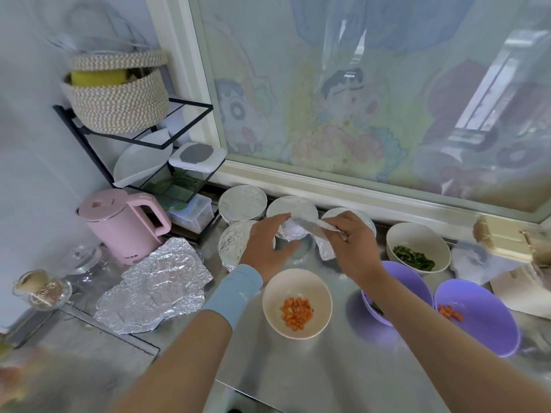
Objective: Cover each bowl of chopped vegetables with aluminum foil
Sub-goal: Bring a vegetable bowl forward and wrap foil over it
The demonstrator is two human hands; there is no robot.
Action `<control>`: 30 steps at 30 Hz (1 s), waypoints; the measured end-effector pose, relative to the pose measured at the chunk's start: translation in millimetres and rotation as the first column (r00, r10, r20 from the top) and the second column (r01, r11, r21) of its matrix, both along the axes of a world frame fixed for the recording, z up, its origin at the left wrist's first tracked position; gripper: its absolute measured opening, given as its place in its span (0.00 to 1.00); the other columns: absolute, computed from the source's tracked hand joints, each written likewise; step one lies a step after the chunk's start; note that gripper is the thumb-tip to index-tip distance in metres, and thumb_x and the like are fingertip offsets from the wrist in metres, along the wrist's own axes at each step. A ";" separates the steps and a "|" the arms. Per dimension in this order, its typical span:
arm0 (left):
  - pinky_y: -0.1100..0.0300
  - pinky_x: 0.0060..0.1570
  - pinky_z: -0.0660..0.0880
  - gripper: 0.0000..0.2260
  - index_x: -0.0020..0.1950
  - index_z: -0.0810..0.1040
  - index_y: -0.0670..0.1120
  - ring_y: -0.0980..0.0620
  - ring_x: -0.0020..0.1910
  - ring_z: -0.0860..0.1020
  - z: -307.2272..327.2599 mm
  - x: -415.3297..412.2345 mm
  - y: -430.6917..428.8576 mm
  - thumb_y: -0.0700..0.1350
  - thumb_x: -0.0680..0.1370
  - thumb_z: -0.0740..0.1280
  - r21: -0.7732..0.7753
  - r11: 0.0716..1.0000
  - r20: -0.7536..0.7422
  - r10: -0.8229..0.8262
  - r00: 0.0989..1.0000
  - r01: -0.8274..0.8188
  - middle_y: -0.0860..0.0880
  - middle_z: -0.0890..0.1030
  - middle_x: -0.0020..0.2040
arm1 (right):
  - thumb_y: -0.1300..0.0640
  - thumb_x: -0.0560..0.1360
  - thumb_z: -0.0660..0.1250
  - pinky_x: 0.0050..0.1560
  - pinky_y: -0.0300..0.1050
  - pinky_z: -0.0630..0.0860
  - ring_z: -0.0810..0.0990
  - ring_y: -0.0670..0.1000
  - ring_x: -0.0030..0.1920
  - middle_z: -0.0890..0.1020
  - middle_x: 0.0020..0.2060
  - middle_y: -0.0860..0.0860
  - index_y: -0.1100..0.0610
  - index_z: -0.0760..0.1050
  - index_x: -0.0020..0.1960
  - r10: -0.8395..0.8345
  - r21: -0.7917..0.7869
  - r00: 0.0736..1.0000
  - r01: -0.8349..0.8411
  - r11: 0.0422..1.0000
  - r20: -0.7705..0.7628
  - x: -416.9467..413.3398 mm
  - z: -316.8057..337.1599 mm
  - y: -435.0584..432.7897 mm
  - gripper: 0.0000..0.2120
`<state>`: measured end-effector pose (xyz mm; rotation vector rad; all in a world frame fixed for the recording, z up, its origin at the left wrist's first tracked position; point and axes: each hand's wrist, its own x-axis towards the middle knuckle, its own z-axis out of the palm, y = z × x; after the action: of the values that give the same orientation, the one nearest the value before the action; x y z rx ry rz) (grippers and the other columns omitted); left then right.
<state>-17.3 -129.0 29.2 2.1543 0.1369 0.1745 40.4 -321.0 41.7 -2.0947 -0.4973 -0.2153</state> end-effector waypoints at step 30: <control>0.49 0.65 0.70 0.25 0.71 0.71 0.51 0.47 0.67 0.67 -118.9 -48.7 -13.2 0.43 0.75 0.70 0.301 0.931 0.000 0.214 0.977 -0.204 0.48 0.69 0.69 | 0.39 0.78 0.60 0.36 0.47 0.71 0.78 0.50 0.35 0.79 0.30 0.47 0.52 0.74 0.37 -0.315 -0.391 0.838 0.135 0.911 -0.446 -24.7 -126.6 6.0 0.19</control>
<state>-66.0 -142.1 -89.7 2.4447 0.3820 0.2987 15.6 -315.1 -84.9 -2.4377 0.0439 0.3068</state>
